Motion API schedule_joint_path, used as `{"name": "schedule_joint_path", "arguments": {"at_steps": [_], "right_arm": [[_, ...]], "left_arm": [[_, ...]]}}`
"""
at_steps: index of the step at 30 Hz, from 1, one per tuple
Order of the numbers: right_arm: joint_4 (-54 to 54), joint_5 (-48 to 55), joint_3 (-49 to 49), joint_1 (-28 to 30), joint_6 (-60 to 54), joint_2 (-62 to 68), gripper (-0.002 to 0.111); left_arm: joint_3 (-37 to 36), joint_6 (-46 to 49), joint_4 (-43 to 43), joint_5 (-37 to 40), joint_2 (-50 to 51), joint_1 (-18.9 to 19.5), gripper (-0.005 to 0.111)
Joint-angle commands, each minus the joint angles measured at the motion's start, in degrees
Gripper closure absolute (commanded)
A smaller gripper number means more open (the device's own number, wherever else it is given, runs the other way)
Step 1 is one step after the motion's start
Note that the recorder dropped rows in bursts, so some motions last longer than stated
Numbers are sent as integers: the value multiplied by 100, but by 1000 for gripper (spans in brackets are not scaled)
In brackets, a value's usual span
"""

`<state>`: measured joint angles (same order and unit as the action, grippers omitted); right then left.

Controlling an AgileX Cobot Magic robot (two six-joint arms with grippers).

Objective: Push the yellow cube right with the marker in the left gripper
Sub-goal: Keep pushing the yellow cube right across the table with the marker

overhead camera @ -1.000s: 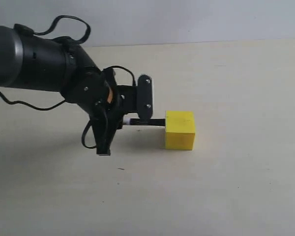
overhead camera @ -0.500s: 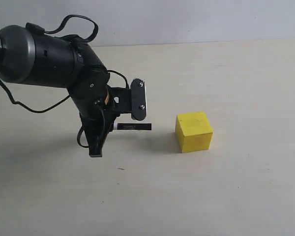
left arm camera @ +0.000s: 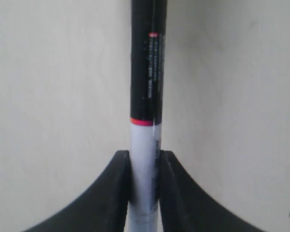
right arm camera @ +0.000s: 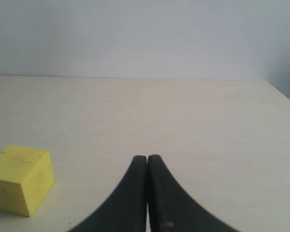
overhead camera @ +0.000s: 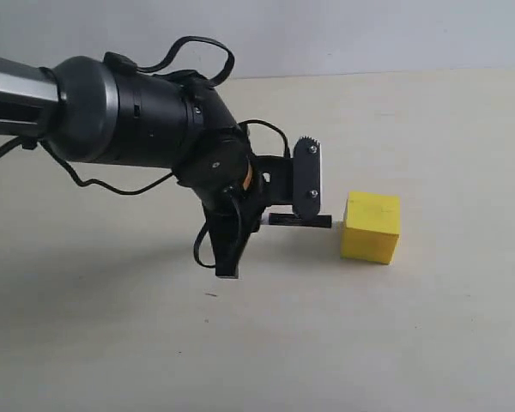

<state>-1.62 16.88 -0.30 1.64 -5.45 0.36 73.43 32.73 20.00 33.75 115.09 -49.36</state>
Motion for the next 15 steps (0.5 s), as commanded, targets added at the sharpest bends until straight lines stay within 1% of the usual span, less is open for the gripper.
{"name": "schedule_joint_path", "arguments": {"at_steps": [1,3,6,8,10,12,15], "right_arm": [[6,-76,30,32,-29,-36,108],[6,-76,30,32,-29,-36,108],[6,-76,30,32,-29,-36,108],[6,-76,30,32,-29,-36,108],[6,-76,30,32,-29,-36,108],[6,-76,30,32,-29,-36,108],[6,-76,30,32,-29,-36,108]], "left_arm": [[47,-62,119,616,11,141,107],[47,-62,119,587,26,141,107],[47,-62,99,116,48,74,107],[47,-62,11,-419,74,-53,107],[136,-51,-27,-672,132,-249,107],[268,-4,40,-532,183,-391,107],[377,-80,225,-133,194,-389,107]]}}
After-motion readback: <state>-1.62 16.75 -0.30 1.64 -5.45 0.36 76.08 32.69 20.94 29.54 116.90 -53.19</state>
